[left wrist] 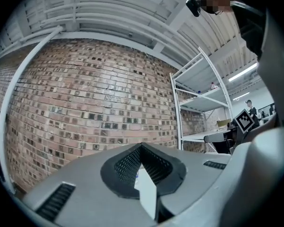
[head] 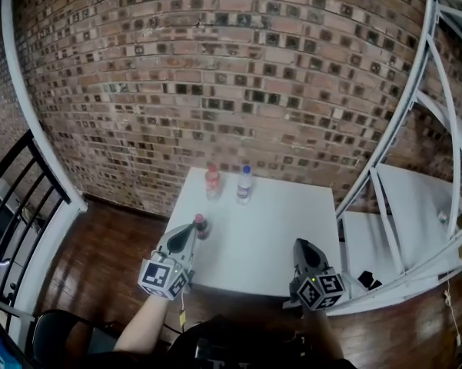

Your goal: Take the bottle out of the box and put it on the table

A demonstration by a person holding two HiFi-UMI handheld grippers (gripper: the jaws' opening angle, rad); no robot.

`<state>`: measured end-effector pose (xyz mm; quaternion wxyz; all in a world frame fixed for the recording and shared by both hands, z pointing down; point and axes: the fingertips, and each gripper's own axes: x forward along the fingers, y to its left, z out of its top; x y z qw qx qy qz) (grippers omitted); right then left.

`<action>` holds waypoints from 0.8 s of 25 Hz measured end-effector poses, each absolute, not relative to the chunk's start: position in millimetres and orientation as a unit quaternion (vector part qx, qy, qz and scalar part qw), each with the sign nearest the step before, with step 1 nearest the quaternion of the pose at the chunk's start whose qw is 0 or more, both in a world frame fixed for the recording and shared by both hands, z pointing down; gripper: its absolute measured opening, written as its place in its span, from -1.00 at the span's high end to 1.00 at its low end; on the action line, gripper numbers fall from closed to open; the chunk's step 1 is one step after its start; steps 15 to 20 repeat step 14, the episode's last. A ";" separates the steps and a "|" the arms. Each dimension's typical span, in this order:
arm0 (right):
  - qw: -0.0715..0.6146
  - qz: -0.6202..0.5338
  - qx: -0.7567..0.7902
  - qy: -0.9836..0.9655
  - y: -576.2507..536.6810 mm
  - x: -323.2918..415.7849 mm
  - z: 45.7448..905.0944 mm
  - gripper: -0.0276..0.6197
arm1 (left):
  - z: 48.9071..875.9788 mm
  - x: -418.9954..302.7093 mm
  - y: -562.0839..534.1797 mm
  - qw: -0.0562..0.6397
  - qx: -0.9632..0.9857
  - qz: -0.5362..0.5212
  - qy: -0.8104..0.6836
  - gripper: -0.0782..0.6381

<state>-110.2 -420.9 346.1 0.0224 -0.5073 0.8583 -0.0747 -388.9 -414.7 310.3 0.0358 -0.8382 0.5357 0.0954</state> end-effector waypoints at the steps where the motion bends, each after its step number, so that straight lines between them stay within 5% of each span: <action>1: 0.024 -0.076 -0.509 0.857 -421.9 -107.5 345.2 0.91 | 310.8 -384.3 -416.4 0.034 -0.840 0.095 0.534 0.77; 20: 0.043 -0.073 -0.523 0.848 -430.1 -95.8 335.2 0.91 | 308.6 -352.3 -434.7 0.030 -0.855 0.100 0.509 0.77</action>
